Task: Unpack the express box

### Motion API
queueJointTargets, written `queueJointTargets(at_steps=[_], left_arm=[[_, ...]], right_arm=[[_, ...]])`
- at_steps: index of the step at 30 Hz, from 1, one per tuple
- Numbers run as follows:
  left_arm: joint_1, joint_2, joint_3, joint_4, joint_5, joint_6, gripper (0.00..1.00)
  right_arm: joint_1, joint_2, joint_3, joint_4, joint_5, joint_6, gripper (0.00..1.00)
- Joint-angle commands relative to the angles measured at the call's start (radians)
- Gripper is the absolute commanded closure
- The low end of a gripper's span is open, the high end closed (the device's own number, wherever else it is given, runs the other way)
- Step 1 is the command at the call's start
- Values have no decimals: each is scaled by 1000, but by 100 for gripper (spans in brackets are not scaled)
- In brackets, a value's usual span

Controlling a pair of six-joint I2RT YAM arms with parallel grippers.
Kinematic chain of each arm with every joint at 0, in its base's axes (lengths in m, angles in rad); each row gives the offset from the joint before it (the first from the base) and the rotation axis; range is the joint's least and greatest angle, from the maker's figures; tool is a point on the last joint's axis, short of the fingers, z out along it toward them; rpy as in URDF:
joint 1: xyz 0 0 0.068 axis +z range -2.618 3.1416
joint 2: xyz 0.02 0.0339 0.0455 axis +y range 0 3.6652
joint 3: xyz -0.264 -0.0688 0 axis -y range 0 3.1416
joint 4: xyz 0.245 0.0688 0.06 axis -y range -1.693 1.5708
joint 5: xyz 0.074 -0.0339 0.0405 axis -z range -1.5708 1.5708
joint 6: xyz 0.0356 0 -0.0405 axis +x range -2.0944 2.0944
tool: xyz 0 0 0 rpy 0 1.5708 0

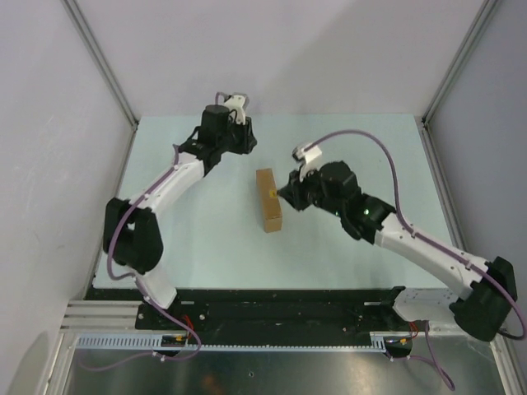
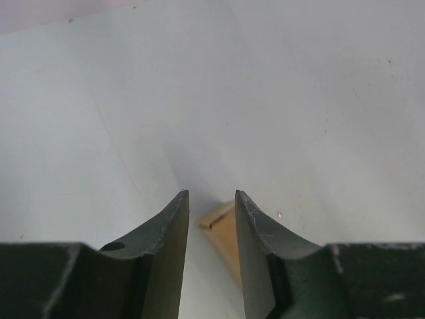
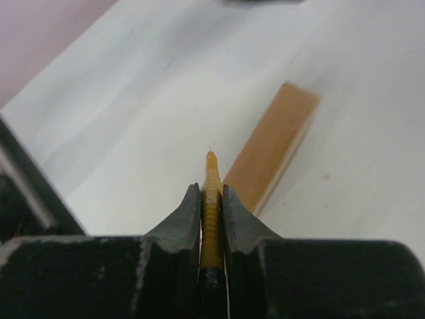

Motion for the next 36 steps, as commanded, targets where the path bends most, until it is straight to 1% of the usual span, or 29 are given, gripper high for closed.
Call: queueJointTargets(at_steps=[1, 2, 5, 6, 9, 13, 16, 17, 25, 29, 32, 36], left_arm=[[8, 163, 154, 9, 87, 2, 61], [8, 186, 176, 9, 159, -7, 60], [5, 260, 245, 10, 230, -33, 57], [5, 278, 271, 10, 300, -30, 57], [-12, 324, 293, 10, 357, -12, 57], [-46, 348, 286, 10, 332, 45, 57], [-78, 372, 297, 10, 278, 102, 56], [-85, 378, 302, 10, 281, 111, 56], [-86, 391, 251, -16, 364, 148, 56], [-86, 410, 257, -60, 411, 236, 56], [-86, 423, 277, -113, 433, 275, 56], [-86, 424, 256, -140, 480, 290, 56]], right_arm=[[89, -72, -117, -51, 32, -35, 100], [119, -70, -131, -42, 38, -34, 100], [182, -29, -145, 2, 103, -50, 100], [201, -12, -145, 16, 147, -60, 100], [245, 60, -145, 84, 210, -86, 100], [273, 155, -145, 159, 253, -99, 100], [301, 192, -147, 139, 350, -109, 100], [302, 200, -147, 133, 377, -107, 100], [304, 201, -167, 153, 492, -107, 100], [302, 189, -180, 154, 549, -109, 100], [301, 177, -193, 150, 574, -107, 100], [288, 158, -205, 133, 606, -95, 100]])
